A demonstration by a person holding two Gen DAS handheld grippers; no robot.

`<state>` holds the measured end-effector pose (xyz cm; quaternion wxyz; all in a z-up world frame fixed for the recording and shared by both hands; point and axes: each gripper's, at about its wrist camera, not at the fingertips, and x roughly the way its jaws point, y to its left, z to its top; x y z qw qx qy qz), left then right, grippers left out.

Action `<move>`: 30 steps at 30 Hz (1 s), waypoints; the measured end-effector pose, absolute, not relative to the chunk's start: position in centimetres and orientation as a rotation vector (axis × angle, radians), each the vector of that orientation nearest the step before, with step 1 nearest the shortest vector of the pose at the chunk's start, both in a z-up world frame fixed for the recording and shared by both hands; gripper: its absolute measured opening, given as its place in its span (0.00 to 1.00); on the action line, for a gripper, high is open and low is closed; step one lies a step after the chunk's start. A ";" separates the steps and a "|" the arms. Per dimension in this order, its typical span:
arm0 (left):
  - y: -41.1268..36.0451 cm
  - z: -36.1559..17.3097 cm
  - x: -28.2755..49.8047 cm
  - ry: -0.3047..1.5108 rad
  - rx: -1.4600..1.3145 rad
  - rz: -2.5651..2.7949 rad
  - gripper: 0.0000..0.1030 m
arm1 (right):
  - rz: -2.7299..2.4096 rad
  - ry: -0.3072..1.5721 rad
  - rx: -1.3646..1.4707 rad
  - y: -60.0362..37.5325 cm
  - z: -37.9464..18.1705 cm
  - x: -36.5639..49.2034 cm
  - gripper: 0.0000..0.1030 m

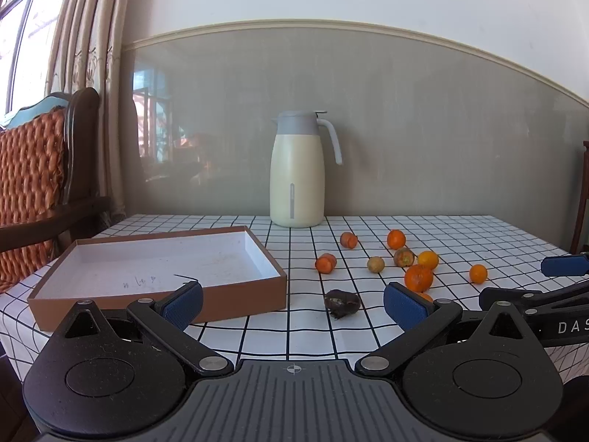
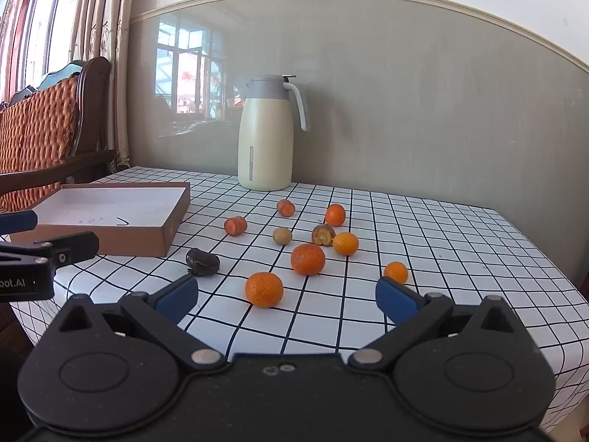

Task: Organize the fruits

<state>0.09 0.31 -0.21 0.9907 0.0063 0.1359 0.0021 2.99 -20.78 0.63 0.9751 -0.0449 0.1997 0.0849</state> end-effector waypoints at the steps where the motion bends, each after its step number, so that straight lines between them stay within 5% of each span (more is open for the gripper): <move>1: 0.3 -0.2 0.1 0.273 0.012 0.004 1.00 | 0.171 0.402 -0.090 -20.8 0.6 3.0 0.94; 30: 0.3 -0.1 0.4 0.279 0.015 0.007 1.00 | 0.170 0.403 -0.091 -20.8 0.7 2.9 0.94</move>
